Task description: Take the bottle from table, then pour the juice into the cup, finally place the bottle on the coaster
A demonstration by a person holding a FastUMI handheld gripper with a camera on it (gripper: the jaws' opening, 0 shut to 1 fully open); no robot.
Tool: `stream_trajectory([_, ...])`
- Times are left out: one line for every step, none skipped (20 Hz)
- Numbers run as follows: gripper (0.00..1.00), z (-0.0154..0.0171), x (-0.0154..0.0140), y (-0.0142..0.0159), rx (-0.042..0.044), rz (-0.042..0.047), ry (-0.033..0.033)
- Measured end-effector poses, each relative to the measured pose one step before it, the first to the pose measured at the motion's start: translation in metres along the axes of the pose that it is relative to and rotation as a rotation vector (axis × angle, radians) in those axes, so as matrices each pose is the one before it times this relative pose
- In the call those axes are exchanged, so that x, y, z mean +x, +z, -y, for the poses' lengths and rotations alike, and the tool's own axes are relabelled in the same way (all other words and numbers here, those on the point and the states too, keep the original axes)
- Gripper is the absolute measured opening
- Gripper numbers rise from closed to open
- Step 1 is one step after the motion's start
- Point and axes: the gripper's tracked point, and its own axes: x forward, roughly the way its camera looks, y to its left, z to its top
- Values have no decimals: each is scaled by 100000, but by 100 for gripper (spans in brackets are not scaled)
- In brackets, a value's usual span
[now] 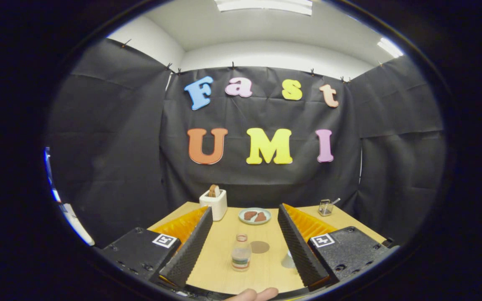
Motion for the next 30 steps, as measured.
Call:
stream_trajectory([100, 71, 239, -536, -622, 138, -873])
stream_trajectory([100, -6, 196, -440, -390, 255, -718])
stream_trajectory([100, 0, 343, -683, -214, -86, -886])
stream_trajectory([100, 129, 272, -565, 262, -33, -903])
stream_trajectory([100, -55, 286, -541, 408, 410, -147])
stream_trajectory([100, -172, 237, -381, 196, 684, 284])
stream_trajectory([100, 104, 374, -583, -167, 20, -400])
stream_trajectory([100, 3, 263, -533, -237, 118, 270])
stream_trajectory([100, -117, 175, -495, -562, 170, -103])
stream_trajectory([100, 280, 292, -549, -632, -473, -1219])
stream_trajectory([100, 335, 311, -735, -400, -338, -1242])
stream_trajectory([100, 99, 280, -624, 378, -417, -693])
stream_trajectory([100, -91, 229, -697, 619, -355, -155])
stream_trajectory([100, 37, 220, -731, 295, -131, -283])
stream_trajectory([100, 139, 152, -944, 176, -849, -660])
stream_trajectory([100, 70, 152, -807, -47, 27, -352])
stream_trajectory([100, -89, 192, -518, -89, 448, -387])
stream_trajectory([100, 18, 114, -655, -69, 82, -479])
stream_trajectory([100, -1, 164, -854, -378, -76, -410])
stream_trajectory([100, -61, 259, -661, -614, -488, -362])
stream_trajectory([100, -181, 357, -729, -449, -531, 55])
stream_trajectory([100, -160, 292, -523, -385, -342, -25])
stream_trajectory([100, 11, 207, -545, -309, -154, -176])
stream_trajectory([100, -114, 227, -550, 89, -475, 17])
stream_trajectory([100, -139, 302, -553, 148, -24, 46])
stream_trajectory([100, -117, 274, -542, 139, -160, 24])
stream_trajectory([100, -257, 352, -766, -99, -69, 970])
stream_trajectory([100, -379, 283, -608, -77, 520, 752])
stream_trajectory([100, -1, 96, -713, -145, 458, -97])
stream_trajectory([100, -44, 144, -706, -255, 167, -287])
